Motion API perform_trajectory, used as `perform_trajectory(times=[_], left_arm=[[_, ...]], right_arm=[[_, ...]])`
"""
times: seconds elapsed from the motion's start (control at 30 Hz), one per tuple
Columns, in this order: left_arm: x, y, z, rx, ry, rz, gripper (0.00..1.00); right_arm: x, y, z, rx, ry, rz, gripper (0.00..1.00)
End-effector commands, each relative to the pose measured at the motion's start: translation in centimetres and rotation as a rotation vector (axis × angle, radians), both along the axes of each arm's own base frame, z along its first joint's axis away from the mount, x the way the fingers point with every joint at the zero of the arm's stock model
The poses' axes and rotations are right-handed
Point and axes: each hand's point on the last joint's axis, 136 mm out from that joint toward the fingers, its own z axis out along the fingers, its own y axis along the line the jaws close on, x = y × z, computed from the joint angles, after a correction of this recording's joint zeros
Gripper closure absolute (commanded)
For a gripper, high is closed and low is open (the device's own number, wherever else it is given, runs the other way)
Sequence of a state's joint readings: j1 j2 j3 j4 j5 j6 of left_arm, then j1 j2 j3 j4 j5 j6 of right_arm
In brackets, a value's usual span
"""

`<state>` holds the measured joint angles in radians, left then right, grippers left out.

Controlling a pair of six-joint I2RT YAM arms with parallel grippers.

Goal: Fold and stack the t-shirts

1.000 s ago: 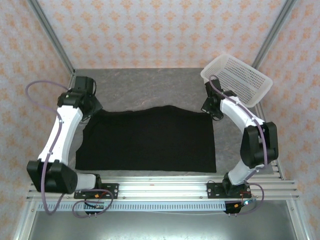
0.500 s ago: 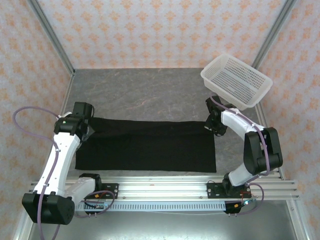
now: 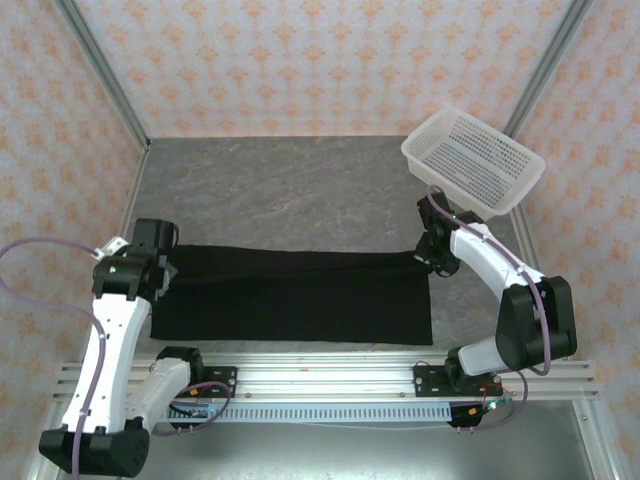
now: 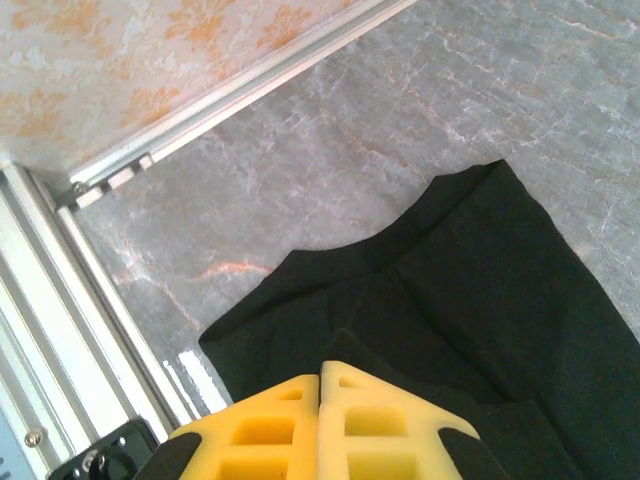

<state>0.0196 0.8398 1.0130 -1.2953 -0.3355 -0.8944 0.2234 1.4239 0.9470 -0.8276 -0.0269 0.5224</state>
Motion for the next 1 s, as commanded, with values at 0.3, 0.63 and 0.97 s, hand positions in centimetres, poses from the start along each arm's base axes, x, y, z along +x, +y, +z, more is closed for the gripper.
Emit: perform_trajectory(times=[0.3, 0.63, 0.97], left_arm=[[-6.3, -1.2, -4.8, -0.099, 0.139, 0.091, 1.0], [-6.5, -0.9, -4.5, -0.09, 0.118, 0.125, 1.0], [-6.7, -1.8, -6.2, -0.152, 0.124, 0.159, 1.0]], right_arm=[[-4.5, -0.5, -4.4, -0.015, 0.217, -0.015, 1.0], [-4.5, -0.7, -3.1, -0.02, 0.198, -0.024, 1.0], [-5.6, -1.2, -3.3, -0.042, 0.212, -0.055, 0.96]])
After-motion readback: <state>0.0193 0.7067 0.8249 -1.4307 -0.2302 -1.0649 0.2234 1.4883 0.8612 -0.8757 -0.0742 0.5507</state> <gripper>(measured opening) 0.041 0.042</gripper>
